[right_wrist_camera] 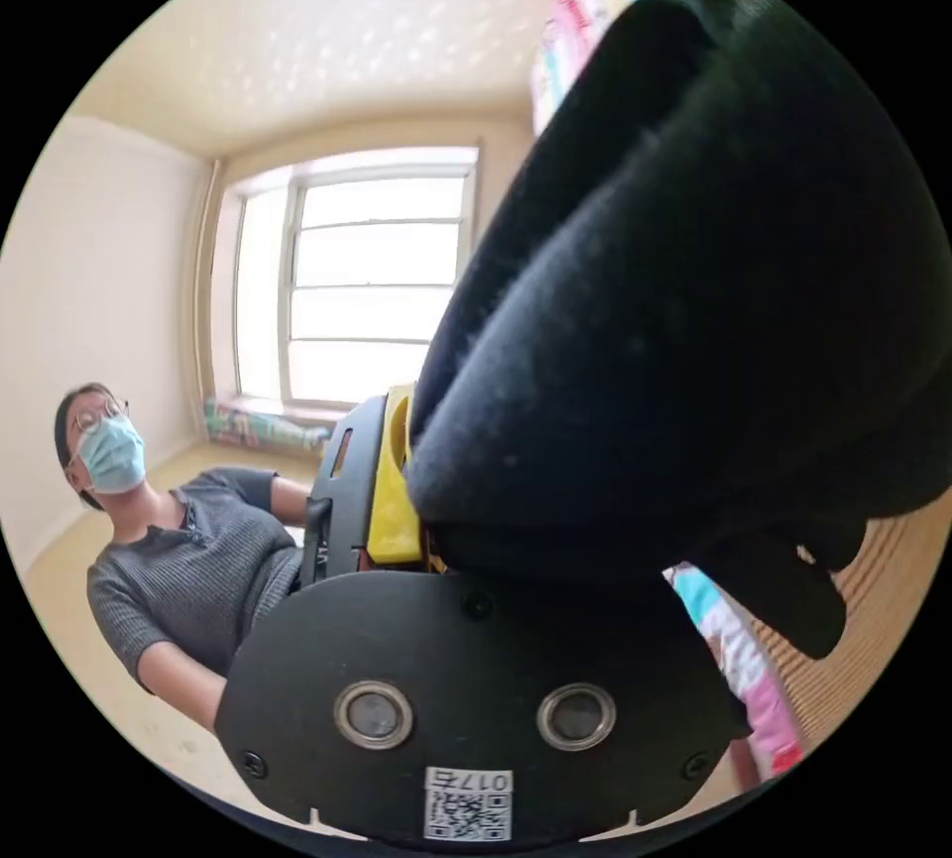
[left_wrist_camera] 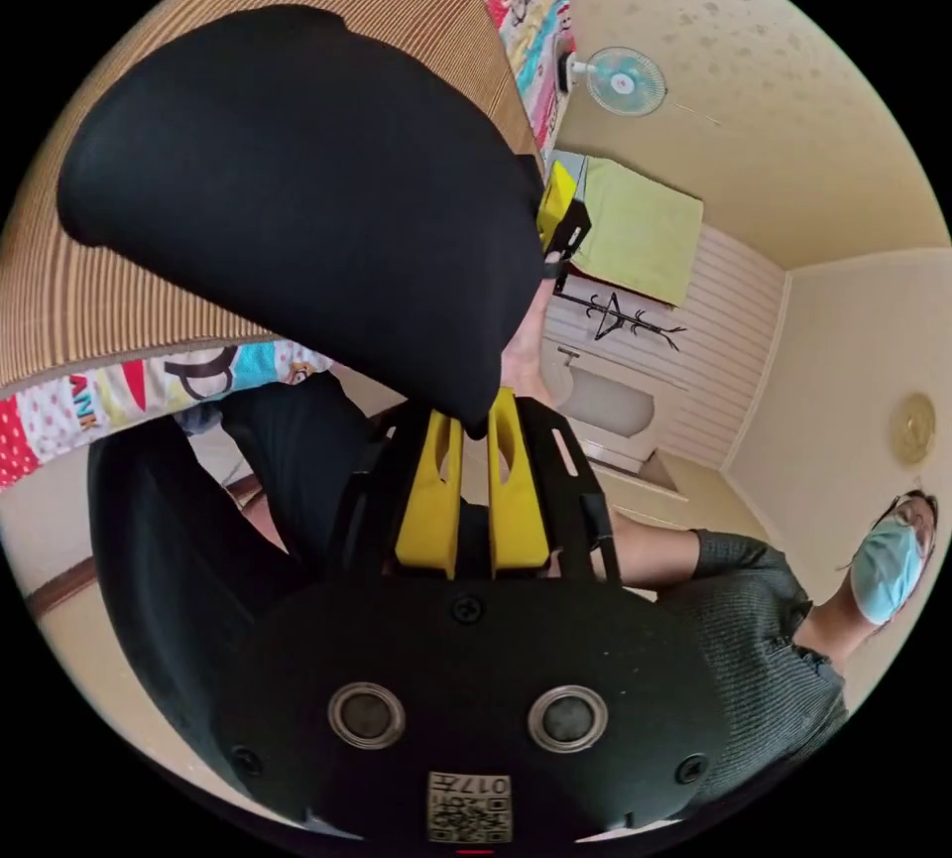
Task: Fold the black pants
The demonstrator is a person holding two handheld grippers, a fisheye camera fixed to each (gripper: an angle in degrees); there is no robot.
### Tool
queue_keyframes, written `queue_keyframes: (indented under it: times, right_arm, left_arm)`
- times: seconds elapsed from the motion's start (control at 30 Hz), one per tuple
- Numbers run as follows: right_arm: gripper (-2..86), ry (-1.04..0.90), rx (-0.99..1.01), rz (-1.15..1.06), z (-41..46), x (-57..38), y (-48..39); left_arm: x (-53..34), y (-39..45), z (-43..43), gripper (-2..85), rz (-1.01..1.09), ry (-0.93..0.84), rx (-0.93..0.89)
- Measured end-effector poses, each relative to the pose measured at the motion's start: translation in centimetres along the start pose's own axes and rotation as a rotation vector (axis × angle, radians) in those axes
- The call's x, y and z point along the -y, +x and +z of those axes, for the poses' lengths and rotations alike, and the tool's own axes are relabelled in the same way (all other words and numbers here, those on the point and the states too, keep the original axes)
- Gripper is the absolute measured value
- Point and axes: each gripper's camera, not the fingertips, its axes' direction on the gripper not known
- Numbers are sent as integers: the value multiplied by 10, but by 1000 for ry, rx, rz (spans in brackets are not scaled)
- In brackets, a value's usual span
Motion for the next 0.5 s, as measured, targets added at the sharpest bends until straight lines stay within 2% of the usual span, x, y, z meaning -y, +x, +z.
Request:
queue_keyframes:
  times: [0.13,0.33,0.43,0.5]
  right_arm:
    - [138,-178,85,-203,76,72,-52]
    - [154,-390,232,-433,221,175,-113]
    - [170,-386,195,-303,279,217,-86]
    - [168,-387,19,-51,308,234,-27]
  left_arm:
    - [-46,29,-81,44,136,230,104]
    - [-115,27,-208,64,182,658,116]
    - [-142,-2,-249,75,68,814,161]
    - [-154,-29,-262,79,-14,854,132]
